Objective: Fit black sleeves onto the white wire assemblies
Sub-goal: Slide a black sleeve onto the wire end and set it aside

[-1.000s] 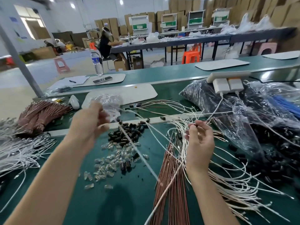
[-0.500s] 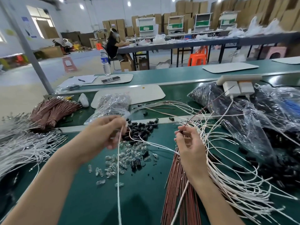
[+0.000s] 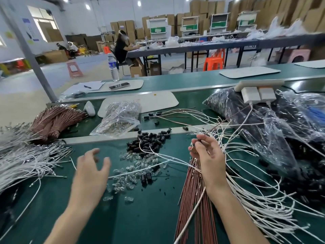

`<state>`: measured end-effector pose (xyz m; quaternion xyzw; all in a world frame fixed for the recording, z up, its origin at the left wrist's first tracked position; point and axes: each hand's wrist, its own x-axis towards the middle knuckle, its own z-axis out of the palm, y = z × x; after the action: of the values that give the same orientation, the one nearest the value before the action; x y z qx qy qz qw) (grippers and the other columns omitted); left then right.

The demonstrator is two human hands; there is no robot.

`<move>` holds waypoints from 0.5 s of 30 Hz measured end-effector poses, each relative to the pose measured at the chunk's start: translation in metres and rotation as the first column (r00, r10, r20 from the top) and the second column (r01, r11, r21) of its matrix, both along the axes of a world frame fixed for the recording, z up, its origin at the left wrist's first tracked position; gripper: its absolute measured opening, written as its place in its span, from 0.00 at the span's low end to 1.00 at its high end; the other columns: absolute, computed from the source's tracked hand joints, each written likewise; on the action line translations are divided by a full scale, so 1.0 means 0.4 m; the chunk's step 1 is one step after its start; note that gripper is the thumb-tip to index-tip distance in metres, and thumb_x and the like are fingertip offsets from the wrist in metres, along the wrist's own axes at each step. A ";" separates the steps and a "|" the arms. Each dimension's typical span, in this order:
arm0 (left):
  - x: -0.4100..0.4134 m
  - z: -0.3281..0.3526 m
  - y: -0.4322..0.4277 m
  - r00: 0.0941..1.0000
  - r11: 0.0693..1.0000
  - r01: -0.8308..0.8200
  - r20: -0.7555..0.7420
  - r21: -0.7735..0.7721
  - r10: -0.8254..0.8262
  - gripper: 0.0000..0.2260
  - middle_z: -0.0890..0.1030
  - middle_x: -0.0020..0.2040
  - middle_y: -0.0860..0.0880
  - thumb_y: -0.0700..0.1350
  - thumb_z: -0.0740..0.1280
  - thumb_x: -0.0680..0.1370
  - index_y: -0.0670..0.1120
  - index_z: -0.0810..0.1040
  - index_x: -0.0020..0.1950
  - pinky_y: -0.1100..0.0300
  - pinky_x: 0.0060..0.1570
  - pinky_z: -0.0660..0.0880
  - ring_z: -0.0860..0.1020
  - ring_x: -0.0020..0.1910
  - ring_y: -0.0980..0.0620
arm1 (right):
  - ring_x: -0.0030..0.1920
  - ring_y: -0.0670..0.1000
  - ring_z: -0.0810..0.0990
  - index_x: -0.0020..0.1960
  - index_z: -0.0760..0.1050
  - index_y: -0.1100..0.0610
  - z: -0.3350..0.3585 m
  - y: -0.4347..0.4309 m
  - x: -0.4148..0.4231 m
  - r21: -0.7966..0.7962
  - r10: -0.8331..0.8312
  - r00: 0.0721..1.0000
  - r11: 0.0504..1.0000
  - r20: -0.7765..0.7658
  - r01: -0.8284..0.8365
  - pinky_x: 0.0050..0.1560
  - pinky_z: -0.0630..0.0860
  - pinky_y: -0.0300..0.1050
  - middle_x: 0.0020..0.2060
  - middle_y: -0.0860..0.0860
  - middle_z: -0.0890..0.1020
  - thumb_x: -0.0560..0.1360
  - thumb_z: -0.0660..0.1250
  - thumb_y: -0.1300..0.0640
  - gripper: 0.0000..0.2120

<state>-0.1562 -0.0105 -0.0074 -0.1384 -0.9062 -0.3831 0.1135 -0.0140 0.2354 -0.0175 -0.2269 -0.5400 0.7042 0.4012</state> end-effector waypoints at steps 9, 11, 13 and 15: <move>0.130 -0.073 0.196 0.899 0.851 0.276 -0.194 -0.446 -0.393 0.11 0.78 0.55 0.53 0.50 0.66 0.81 0.52 0.78 0.63 0.54 0.55 0.72 0.76 0.54 0.49 | 0.47 0.49 0.83 0.60 0.78 0.60 -0.002 0.024 0.008 -0.321 0.131 0.977 0.930 -0.169 -0.180 0.51 0.81 0.41 0.49 0.55 0.82 0.80 0.65 0.61 0.10; 0.132 -0.086 0.196 0.884 0.878 0.278 -0.253 -0.390 -0.393 0.07 0.79 0.49 0.54 0.47 0.71 0.78 0.51 0.81 0.56 0.55 0.48 0.73 0.77 0.48 0.50 | 0.47 0.50 0.83 0.60 0.79 0.60 -0.003 0.029 0.008 -0.351 0.153 0.965 0.910 -0.214 -0.222 0.53 0.81 0.43 0.48 0.55 0.83 0.76 0.67 0.58 0.14; 0.125 -0.097 0.194 0.871 0.897 0.299 -0.291 -0.325 -0.395 0.04 0.78 0.47 0.56 0.46 0.72 0.77 0.52 0.82 0.52 0.58 0.46 0.71 0.76 0.44 0.52 | 0.47 0.50 0.84 0.59 0.80 0.60 -0.003 0.033 0.008 -0.379 0.171 0.954 0.889 -0.245 -0.257 0.53 0.82 0.43 0.47 0.55 0.84 0.73 0.68 0.59 0.14; 0.119 -0.099 0.193 0.869 0.906 0.322 -0.295 -0.273 -0.398 0.05 0.78 0.46 0.56 0.47 0.70 0.79 0.52 0.84 0.53 0.57 0.46 0.71 0.75 0.44 0.53 | 0.46 0.51 0.85 0.57 0.81 0.60 -0.003 0.031 0.004 -0.413 0.189 0.947 0.865 -0.260 -0.286 0.52 0.83 0.44 0.46 0.55 0.84 0.73 0.67 0.60 0.14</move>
<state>-0.1085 0.0667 -0.0469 -0.3817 -0.8662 -0.2672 0.1804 -0.0125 0.2477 -0.0188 -0.1680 -0.3429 0.8731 0.3031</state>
